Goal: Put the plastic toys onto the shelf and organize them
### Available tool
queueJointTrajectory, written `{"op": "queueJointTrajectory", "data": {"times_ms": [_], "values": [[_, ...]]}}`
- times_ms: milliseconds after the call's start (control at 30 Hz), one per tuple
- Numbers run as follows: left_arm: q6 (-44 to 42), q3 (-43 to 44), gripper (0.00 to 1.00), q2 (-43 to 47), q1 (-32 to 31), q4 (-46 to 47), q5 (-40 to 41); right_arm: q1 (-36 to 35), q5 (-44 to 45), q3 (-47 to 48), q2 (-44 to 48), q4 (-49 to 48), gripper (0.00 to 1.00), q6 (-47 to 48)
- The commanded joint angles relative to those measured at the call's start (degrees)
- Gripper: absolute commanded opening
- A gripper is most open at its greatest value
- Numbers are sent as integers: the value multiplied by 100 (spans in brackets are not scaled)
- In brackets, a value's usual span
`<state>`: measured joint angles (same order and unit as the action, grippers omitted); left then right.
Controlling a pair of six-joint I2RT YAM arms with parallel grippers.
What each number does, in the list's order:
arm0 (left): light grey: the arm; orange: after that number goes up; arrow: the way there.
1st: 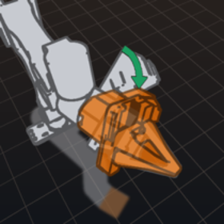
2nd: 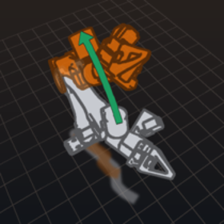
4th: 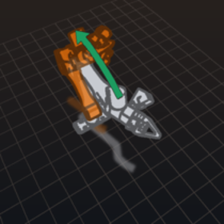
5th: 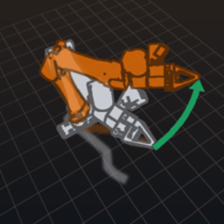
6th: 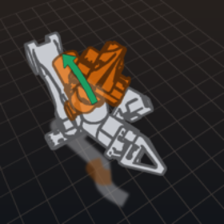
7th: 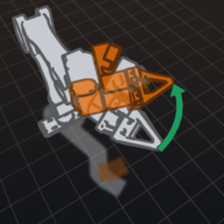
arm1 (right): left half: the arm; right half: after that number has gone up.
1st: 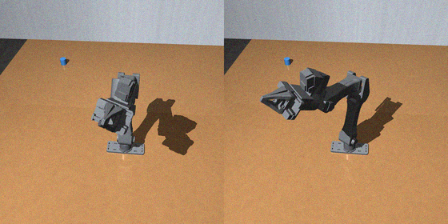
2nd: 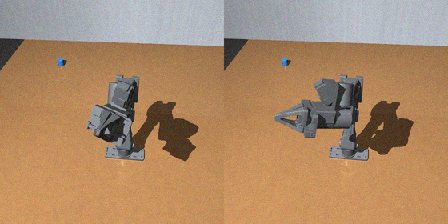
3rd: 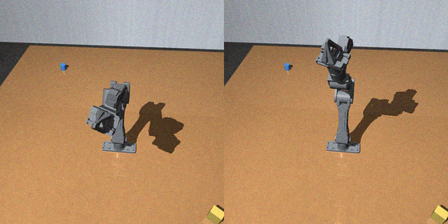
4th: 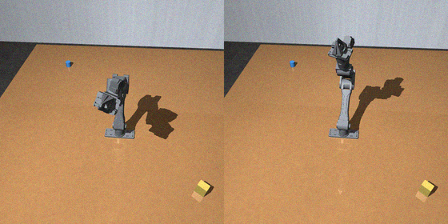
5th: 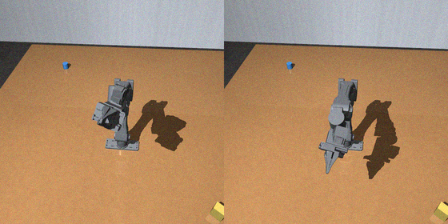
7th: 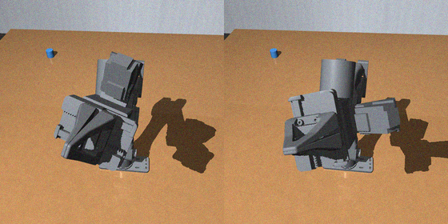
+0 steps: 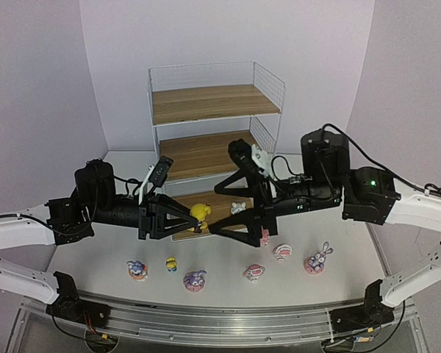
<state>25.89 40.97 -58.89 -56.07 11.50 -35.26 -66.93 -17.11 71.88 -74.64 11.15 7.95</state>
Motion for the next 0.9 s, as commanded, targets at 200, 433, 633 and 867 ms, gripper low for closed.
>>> {"op": "queueJointTrajectory", "data": {"times_ms": [200, 433, 633, 867], "values": [[-675, 565, 0, -176, -9, -304, 1149, 10, 2507, -560, -254, -1668, 83, -3838], [-631, 524, 0, -145, -5, -126, 1106, 14, 2119, -482, -578, -1718, 68, -4090], [-557, 458, 0, -88, -5, -32, 1124, 11, 1844, -516, -713, -1879, 65, -4338], [-497, 370, 0, -27, -9, 113, 1052, 13, 1472, -613, -783, -2112, 33, -4551]]}}
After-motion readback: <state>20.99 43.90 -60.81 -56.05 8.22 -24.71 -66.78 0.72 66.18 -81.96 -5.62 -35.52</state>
